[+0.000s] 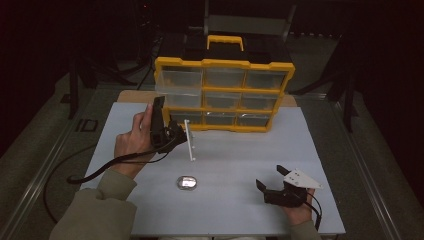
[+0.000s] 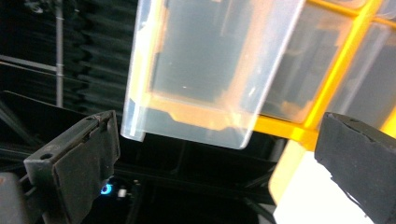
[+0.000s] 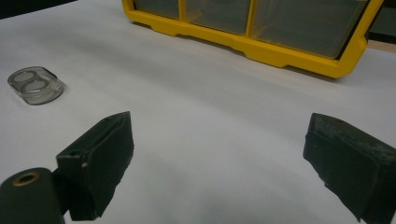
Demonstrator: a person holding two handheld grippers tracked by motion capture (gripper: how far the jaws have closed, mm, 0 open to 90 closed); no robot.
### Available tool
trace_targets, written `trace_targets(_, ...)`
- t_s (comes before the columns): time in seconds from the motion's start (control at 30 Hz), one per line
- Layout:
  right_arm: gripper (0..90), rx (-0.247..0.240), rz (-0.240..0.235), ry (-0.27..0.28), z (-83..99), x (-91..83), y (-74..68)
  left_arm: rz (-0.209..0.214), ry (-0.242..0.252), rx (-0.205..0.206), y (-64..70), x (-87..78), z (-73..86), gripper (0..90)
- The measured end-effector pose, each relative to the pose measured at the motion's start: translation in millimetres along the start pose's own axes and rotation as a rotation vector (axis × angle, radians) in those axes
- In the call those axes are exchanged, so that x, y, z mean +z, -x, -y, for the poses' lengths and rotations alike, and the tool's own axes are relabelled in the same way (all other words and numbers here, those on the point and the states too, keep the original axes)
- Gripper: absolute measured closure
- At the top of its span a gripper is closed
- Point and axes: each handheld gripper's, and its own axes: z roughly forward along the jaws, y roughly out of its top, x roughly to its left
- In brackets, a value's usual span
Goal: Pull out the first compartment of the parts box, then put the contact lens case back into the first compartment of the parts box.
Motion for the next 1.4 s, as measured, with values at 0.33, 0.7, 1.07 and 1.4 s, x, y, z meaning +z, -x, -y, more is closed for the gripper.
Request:
trace_targets(0.33, 8.4, -0.005, -0.002, -0.004, -0.2, 1.2, -1.0, 0.112, 0.002, -0.145, 9.4, -9.0, 17.5, 0.3)
trace_targets(0.7, 8.4, -0.004, -0.003, -0.006, 0.0, 1.8, -1.8, 0.294, -0.023, -0.433, 18.7, -17.6, 58.2, 0.2)
trace_targets(1.07, 8.3, -0.008, 0.000, -0.012, 0.2, 2.4, -3.1, 0.439, -0.049, -0.600, 36.7, -22.9, 88.6, 0.3)
trace_targets(1.4, 8.3, -0.005, 0.000, -0.016, 0.3, 2.8, -4.0, 0.519, -0.030, -0.782, 43.0, -29.0, 115.7, 0.3)
